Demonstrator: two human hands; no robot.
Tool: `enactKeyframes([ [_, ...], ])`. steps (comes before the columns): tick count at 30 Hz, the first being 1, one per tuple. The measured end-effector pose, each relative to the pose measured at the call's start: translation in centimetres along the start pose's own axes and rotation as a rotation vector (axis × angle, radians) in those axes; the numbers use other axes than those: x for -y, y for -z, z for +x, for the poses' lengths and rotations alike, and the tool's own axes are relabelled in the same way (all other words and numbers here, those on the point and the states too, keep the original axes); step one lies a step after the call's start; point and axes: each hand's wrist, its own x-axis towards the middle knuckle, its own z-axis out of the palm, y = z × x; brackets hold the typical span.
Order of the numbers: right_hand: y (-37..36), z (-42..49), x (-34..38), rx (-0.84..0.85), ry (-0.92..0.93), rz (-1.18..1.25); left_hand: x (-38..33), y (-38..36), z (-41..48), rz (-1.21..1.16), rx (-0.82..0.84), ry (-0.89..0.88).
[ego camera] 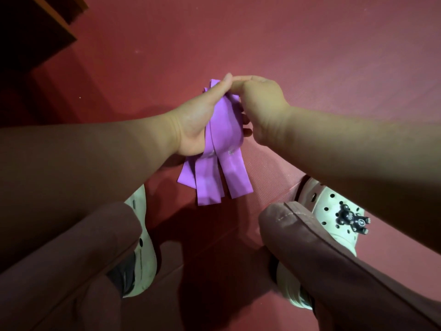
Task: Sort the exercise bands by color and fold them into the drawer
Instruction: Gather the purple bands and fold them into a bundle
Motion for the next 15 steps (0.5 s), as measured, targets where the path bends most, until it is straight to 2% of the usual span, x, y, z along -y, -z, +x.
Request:
enactKeyframes([
  [5, 1.0, 0.6, 0.0, -0.119, -0.102, 0.079, -0.6, 1.0, -0.1, -0.106, -0.18, 0.032],
  [6, 1.5, 0.9, -0.4, -0.105, -0.094, -0.003, -0.7, 1.2, -0.1, -0.134, -0.205, 0.017],
  [10, 2.4, 1.3, -2.6, 0.143, -0.1, -0.395, -0.9, 1.3, -0.3, -0.264, -0.279, -0.008],
  [14, 1.8, 1.6, -4.2, 0.174, 0.002, -0.957, -1.2, 1.4, -0.1, -0.323, -0.366, -0.062],
  [15, 1.7, 1.7, -4.5, 0.15, 0.017, -1.034, -1.2, 1.5, 0.1, -0.337, -0.389, -0.074],
])
